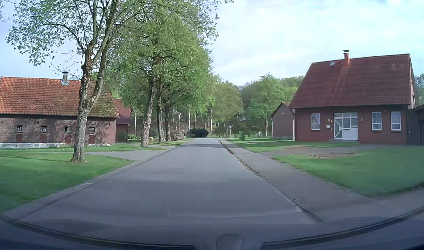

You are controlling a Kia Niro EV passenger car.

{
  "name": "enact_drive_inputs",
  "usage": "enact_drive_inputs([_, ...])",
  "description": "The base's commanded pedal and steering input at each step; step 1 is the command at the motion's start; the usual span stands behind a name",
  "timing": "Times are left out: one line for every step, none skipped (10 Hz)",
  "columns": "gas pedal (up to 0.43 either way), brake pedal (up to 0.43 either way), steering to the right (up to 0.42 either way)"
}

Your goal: Follow the waypoints while adhering to traffic rules and regulations

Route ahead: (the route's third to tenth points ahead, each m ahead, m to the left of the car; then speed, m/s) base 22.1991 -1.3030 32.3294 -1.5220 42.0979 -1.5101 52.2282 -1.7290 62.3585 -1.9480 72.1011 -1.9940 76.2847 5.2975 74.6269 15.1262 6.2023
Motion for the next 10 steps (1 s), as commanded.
enact_drive_inputs([0.118,0.000,0.000])
enact_drive_inputs([0.118,0.000,0.000])
enact_drive_inputs([0.118,0.000,-0.002])
enact_drive_inputs([0.118,0.000,-0.004])
enact_drive_inputs([0.118,0.000,-0.007])
enact_drive_inputs([0.118,0.000,-0.009])
enact_drive_inputs([0.118,0.000,-0.009])
enact_drive_inputs([0.110,0.000,-0.010])
enact_drive_inputs([0.079,0.000,-0.011])
enact_drive_inputs([0.079,0.000,-0.011])
